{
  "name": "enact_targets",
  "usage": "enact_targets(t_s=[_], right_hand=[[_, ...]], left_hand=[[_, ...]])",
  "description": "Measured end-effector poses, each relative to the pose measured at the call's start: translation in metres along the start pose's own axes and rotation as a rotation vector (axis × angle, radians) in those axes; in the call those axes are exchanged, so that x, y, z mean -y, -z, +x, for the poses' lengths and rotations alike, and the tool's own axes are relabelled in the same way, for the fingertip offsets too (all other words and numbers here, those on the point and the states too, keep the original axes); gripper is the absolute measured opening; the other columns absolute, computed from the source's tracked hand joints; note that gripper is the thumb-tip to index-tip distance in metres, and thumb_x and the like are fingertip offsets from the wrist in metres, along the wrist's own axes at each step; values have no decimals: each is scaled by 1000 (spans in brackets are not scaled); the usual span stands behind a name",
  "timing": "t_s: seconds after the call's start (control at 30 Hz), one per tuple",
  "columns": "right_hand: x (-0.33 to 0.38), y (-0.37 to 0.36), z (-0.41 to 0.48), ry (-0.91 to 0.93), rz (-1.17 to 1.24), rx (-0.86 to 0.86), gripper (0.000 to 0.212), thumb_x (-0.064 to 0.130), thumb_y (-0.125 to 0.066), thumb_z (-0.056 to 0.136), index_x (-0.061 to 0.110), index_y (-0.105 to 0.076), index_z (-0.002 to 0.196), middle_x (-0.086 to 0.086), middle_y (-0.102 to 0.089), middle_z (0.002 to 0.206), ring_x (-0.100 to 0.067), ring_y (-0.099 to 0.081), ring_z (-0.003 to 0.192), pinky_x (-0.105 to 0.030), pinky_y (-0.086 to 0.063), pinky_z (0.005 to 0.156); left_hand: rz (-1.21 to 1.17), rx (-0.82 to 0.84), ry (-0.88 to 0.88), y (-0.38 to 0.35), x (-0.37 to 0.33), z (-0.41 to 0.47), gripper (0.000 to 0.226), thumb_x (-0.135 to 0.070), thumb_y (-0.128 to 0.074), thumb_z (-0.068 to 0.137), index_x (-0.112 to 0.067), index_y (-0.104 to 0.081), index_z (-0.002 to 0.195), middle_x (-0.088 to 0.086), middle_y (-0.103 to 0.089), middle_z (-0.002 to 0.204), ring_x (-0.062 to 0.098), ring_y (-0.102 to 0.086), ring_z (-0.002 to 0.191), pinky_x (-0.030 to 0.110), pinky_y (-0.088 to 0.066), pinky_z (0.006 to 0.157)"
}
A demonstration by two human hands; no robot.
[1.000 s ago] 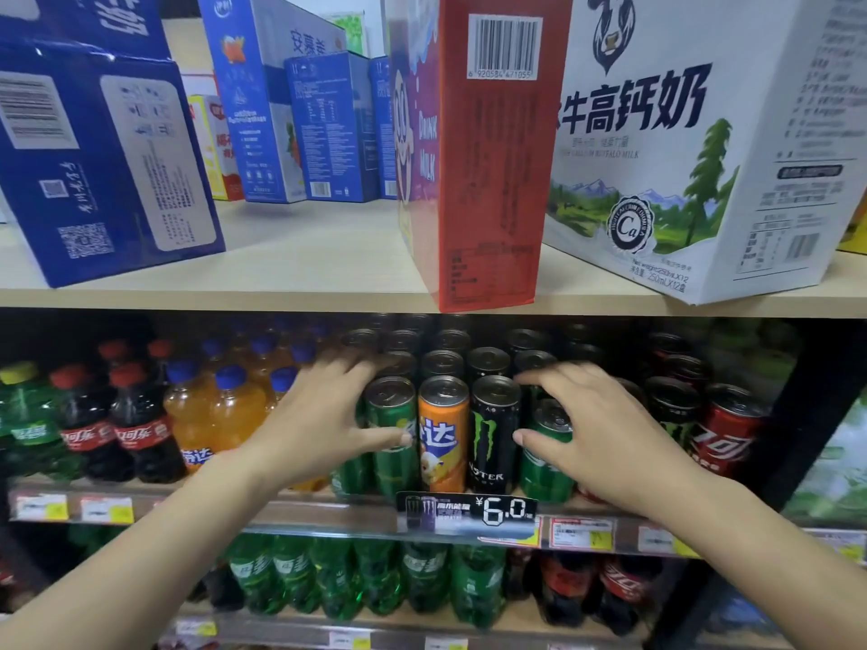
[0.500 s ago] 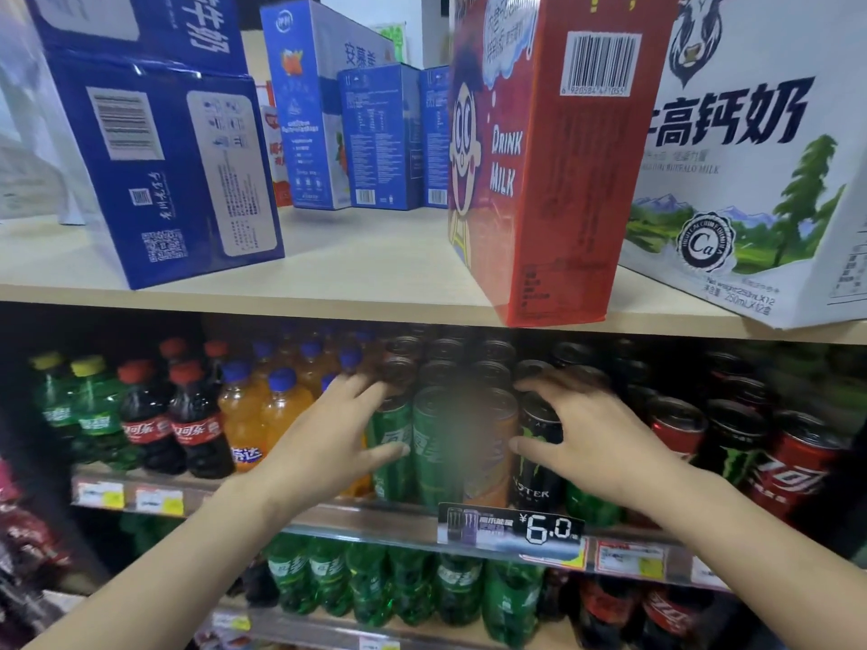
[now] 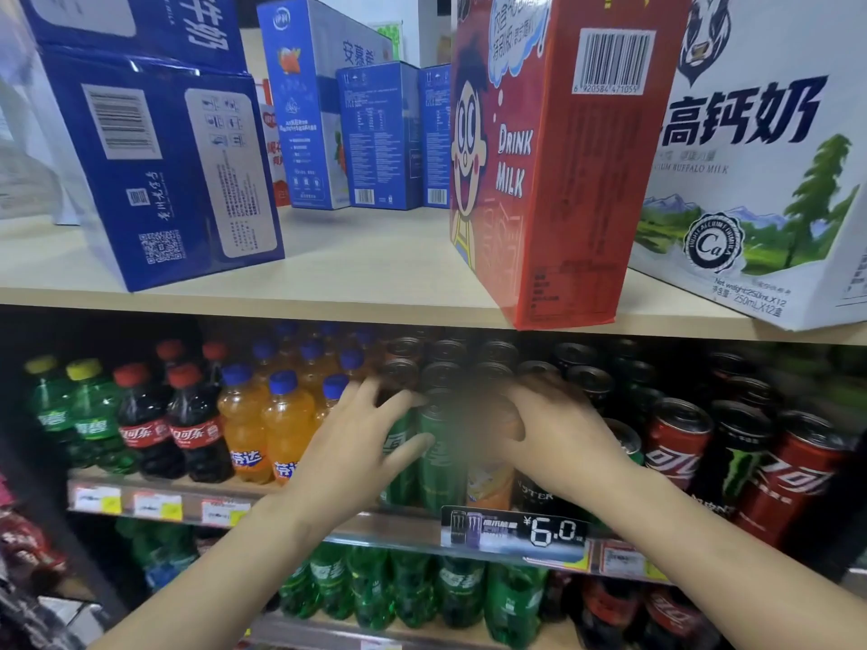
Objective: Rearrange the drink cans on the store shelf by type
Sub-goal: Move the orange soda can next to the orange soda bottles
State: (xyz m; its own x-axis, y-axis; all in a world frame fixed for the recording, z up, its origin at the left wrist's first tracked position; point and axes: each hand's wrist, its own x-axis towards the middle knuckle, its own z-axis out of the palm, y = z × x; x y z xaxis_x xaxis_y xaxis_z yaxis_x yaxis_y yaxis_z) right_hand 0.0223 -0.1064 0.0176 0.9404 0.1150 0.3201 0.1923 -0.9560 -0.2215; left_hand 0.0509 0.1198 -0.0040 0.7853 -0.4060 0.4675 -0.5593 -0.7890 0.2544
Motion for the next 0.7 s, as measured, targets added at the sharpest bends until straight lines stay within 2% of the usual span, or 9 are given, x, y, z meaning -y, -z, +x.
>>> enact_targets(t_s=[0.13, 0.37, 0.47, 0.57, 0.7], right_hand=[[2, -2, -1, -30, 34, -35, 68, 60, -68, 79, 25, -53, 136, -3, -58, 135, -25, -47, 129, -40, -39, 108], [1, -1, -9, 4, 56, -92, 66, 57, -73, 75, 21, -57, 129, -5, -64, 123, -28, -55, 119, -41, -45, 100], [1, -1, -10, 10, 69, -97, 65, 57, -73, 75, 23, -56, 128, -4, -64, 121, -27, -55, 117, -40, -44, 99], [1, -1, -12, 13, 84, -106, 63, 56, -73, 76, 24, -55, 127, -2, -64, 121, -24, -55, 116, -38, -44, 98], [0, 0, -13, 20, 99, -131, 61, 56, -75, 74, 25, -57, 123, -1, -67, 115, -23, -57, 111, -38, -45, 94]], left_hand=[[10, -6, 0, -3, 1, -1, 42, -55, -56, 90, -33, -54, 126, -2, -53, 121, 19, -46, 114, 34, -44, 92], [23, -21, -1, -6, -3, -5, 47, -54, -56, 90, -32, -49, 130, -3, -49, 118, 17, -45, 112, 29, -42, 89], [35, -14, -3, -10, -6, -9, 54, -54, -55, 90, -31, -42, 137, -4, -47, 128, 15, -42, 121, 31, -40, 100], [33, -21, 6, -13, -7, -18, 61, -47, -57, 90, -27, -36, 144, -5, -42, 141, 13, -35, 133, 27, -30, 111], [-27, -82, 120, -12, -7, -26, 65, -40, -59, 92, -16, -31, 147, 0, -34, 149, 12, -24, 141, 23, -21, 110]])
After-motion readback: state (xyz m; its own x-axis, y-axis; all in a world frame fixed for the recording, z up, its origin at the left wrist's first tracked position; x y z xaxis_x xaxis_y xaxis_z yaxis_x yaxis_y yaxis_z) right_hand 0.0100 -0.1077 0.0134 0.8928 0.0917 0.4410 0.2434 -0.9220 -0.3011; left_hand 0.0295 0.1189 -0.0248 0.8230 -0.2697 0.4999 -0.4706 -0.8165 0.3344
